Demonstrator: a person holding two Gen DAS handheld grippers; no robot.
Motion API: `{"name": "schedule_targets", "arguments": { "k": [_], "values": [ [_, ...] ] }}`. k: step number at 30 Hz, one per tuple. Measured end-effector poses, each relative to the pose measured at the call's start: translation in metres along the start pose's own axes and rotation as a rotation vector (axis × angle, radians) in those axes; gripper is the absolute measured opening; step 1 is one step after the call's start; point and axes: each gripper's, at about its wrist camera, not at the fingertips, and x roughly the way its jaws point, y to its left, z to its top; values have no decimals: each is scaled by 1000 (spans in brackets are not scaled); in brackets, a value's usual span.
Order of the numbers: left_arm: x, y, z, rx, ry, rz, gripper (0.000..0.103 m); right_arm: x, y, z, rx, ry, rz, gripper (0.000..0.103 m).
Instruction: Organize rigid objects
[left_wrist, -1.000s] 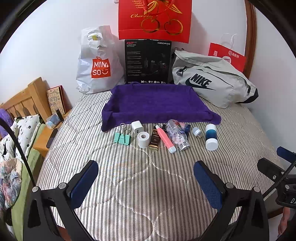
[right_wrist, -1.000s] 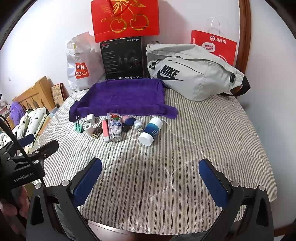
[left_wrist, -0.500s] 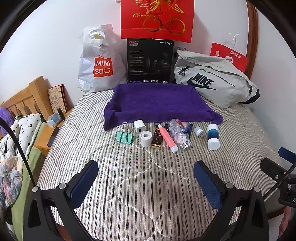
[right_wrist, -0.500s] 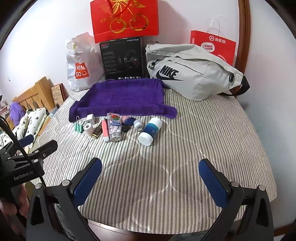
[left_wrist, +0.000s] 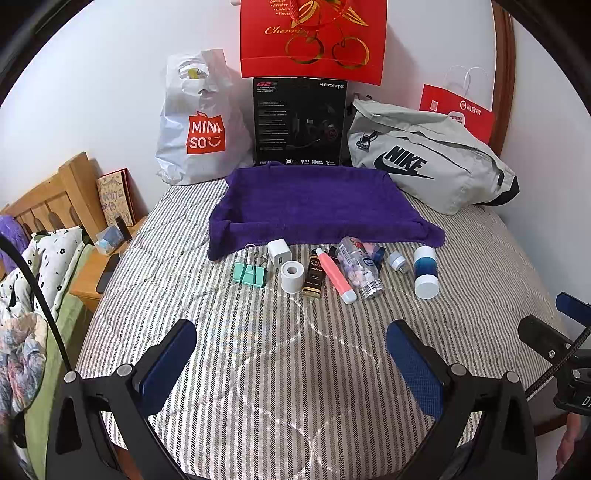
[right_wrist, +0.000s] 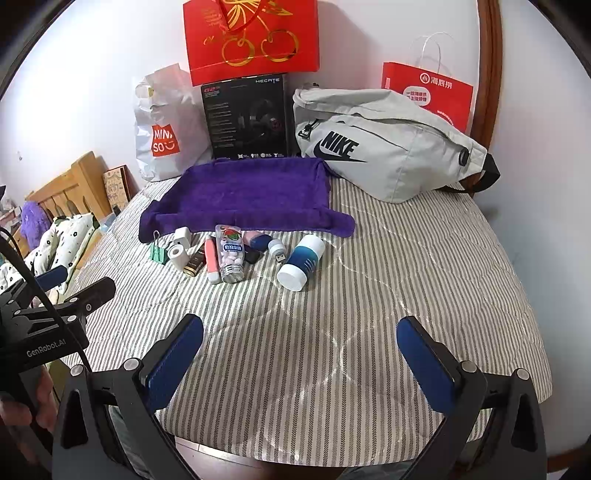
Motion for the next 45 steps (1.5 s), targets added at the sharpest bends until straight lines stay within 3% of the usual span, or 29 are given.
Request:
{"name": "schedule_targets", "arguments": {
  "k": [22, 36, 38, 41, 45],
  "values": [
    [15, 5, 7, 1, 9, 7, 103, 6, -10, 4, 25, 11, 0, 103],
    [101, 38, 13, -10, 73, 39, 103, 49, -30, 6, 58, 77, -26, 103],
    [117, 46, 13, -19, 92, 39, 100, 59, -32, 8, 64, 90, -30, 103],
    [138, 55, 15, -31, 124, 3, 84, 74, -34, 9, 66, 119, -39, 103],
    [162, 60, 18, 8, 140, 14, 81, 92, -33, 10, 61, 154, -48, 103]
  ]
}}
